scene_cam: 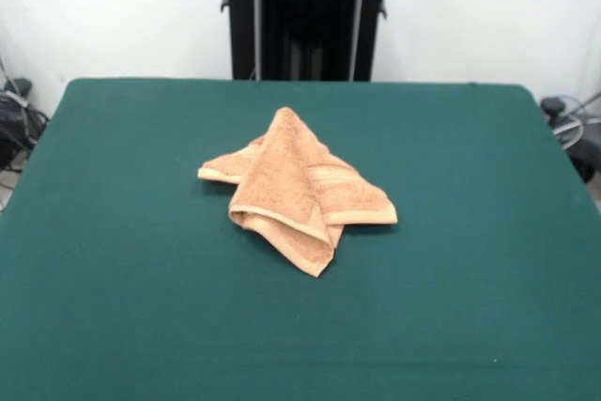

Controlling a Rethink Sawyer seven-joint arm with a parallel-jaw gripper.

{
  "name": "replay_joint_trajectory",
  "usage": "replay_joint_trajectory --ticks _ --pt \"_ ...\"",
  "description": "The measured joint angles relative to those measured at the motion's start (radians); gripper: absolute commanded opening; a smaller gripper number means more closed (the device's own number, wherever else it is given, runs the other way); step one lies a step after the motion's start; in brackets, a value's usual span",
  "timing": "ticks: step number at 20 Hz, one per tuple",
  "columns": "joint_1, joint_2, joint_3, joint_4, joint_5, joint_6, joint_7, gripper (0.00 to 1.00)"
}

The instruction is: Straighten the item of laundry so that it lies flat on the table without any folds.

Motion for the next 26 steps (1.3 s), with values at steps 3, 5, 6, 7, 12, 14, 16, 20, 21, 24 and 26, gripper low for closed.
replay_joint_trajectory --ticks 3,5,6,7,12,14,16,20,21,24,26 --pt "0.000 0.004 0.000 -0.025 0.000 0.012 0.000 1.00" --pt "-0.001 0.008 0.000 -0.040 0.000 0.016 0.000 1.00" --pt "-0.001 0.010 0.000 -0.047 0.000 0.016 0.000 1.00" --pt "-0.001 0.013 0.000 -0.054 0.000 0.016 0.000 1.00" --pt "-0.001 0.039 0.000 -0.085 0.000 0.016 0.000 1.00" --pt "-0.001 0.048 0.000 -0.094 0.000 0.016 0.000 1.00" --pt "-0.001 0.056 0.000 -0.101 0.000 0.016 0.000 1.00" --pt "-0.001 0.068 0.000 -0.113 0.000 0.016 0.000 1.00" --pt "-0.001 0.073 0.000 -0.120 0.000 0.016 0.000 1.00" --pt "-0.001 0.088 0.000 -0.137 0.000 0.016 0.000 1.00" --pt "-0.001 0.099 0.000 -0.152 0.000 0.016 0.000 1.00"
